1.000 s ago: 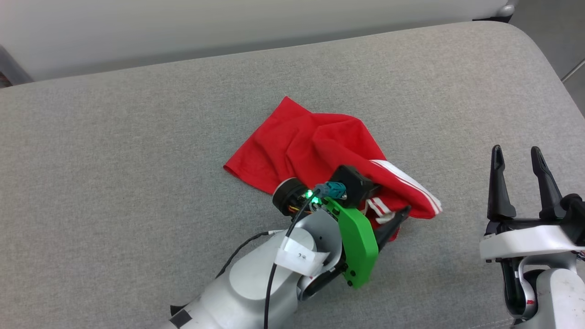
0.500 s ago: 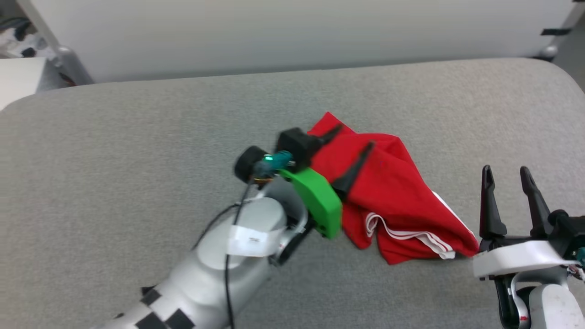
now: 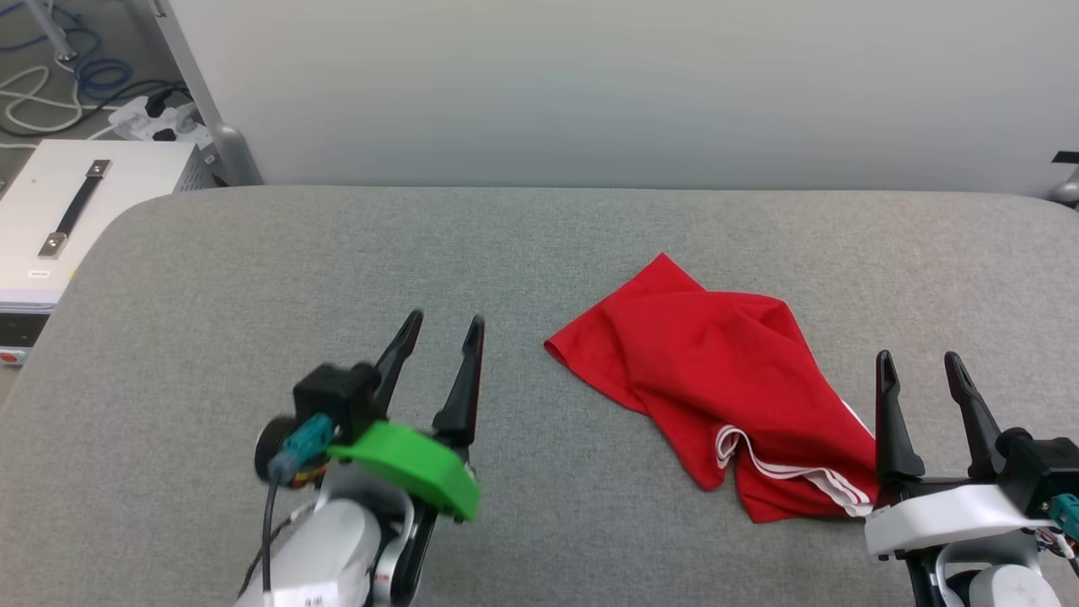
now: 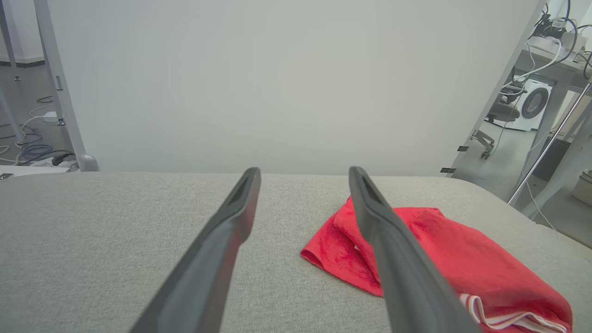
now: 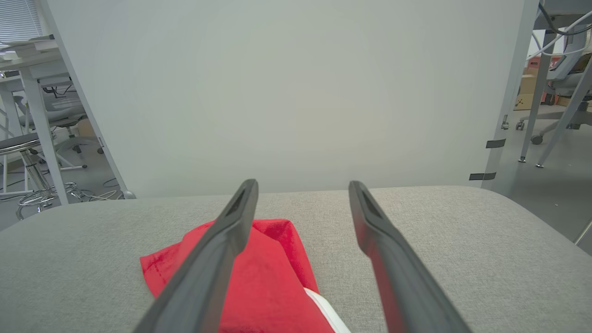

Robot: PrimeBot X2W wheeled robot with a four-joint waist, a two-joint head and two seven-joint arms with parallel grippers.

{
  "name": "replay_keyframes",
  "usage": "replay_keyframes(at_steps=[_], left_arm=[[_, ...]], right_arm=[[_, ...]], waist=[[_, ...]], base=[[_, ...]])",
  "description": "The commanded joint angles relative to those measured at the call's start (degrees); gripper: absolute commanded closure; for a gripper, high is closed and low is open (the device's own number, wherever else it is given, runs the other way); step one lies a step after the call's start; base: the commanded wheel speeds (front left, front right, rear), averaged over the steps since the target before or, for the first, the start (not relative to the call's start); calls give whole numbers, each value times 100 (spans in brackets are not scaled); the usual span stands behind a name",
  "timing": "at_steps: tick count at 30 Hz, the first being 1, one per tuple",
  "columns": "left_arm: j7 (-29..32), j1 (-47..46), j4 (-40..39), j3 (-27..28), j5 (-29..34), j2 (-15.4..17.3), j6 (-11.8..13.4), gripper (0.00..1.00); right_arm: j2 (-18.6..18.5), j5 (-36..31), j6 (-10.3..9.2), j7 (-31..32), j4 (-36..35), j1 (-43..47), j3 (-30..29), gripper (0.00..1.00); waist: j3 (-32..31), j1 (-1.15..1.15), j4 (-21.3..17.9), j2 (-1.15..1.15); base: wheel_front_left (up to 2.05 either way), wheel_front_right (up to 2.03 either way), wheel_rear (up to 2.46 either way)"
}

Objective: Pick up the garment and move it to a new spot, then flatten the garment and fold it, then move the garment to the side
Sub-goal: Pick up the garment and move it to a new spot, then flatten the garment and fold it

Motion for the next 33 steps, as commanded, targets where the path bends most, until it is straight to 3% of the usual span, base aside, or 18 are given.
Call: replay_keyframes(at_steps=[1,10,27,30,33], left_arm=[[-32,281,-94,150,139,-17,10,0],[-33,1216,-318,813,822,-420,-189,0],[-33,1272,-119,1332,1570,-967,-827,0],[-33,1230,-109,1387,1658,-1035,-912,0],[-33,1180,-84,1431,1731,-1089,-985,0]], right_arm=[[-8,31,-6,-52,-38,77,41,0],[-8,78,-6,-52,-61,234,167,0],[-8,70,-6,-50,-66,201,258,0],[-40,76,-6,206,-98,87,455,0],[-263,163,-6,938,-220,-104,782,0]], waist=[[-76,0,42,0],[-184,0,39,0],[-47,0,-41,0],[37,0,-6,0],[145,0,50,0]], base=[[0,0,0],[0,0,0],[0,0,0],[0,0,0],[0,0,0]])
